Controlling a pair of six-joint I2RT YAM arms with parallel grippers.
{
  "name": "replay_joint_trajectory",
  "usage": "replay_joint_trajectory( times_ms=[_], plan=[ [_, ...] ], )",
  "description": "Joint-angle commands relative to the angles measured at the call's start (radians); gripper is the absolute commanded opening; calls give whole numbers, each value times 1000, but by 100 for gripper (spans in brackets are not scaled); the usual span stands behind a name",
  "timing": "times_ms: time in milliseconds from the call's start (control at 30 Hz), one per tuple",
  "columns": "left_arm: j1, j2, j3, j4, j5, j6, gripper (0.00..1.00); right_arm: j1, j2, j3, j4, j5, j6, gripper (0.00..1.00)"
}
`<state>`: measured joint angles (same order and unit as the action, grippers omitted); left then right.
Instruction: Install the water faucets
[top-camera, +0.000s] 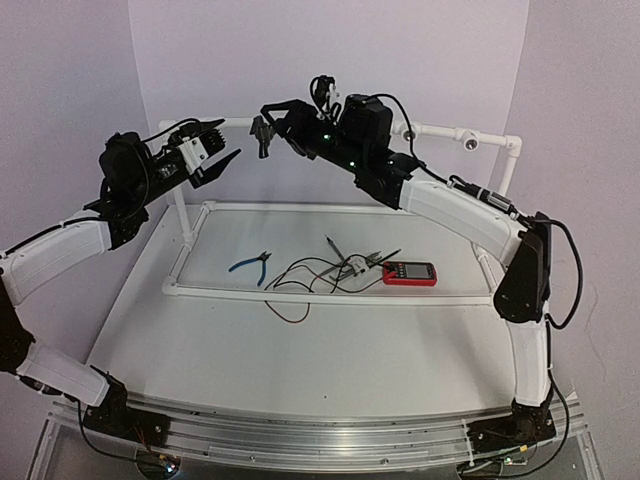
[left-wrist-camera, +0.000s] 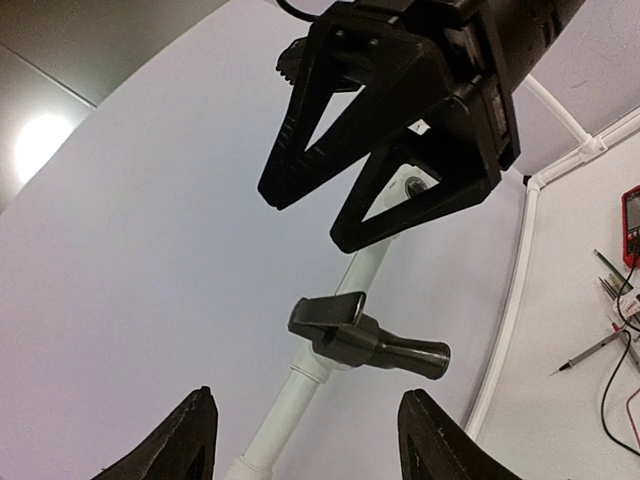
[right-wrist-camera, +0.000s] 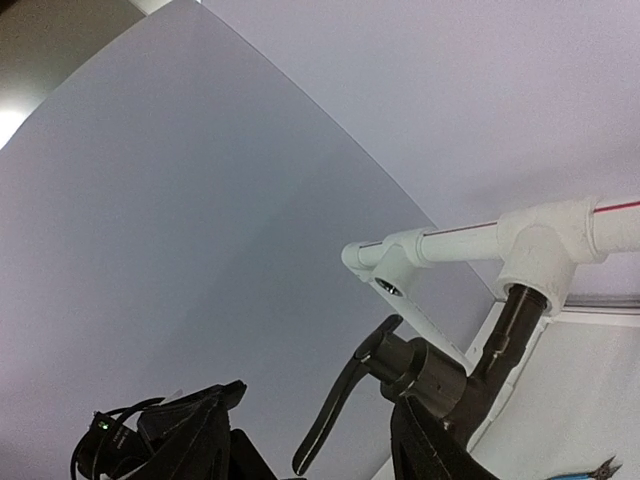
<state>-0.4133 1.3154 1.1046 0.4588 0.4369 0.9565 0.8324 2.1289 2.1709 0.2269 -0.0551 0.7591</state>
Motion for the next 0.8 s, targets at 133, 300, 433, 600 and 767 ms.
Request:
replay_joint_trajectory(
  times_ms=[133, 300, 433, 600, 767],
  plan=[
    [2, 18, 43, -10, -46, -78, 63, 19, 59, 110, -113, -37, 42, 54],
    [2, 19, 44, -6, -46, -66, 63, 21, 93, 151, -113, -35, 59, 45],
    [2, 19, 43, -2, -46, -58, 63, 20, 129, 184, -97, -38, 108, 38],
    [2, 25, 43, 10, -46, -50, 63, 30, 169, 231, -89, -55, 153, 36],
    [2, 29, 41, 15, -43, -48, 63, 30, 156, 216, -80, -58, 165, 29]
  ],
)
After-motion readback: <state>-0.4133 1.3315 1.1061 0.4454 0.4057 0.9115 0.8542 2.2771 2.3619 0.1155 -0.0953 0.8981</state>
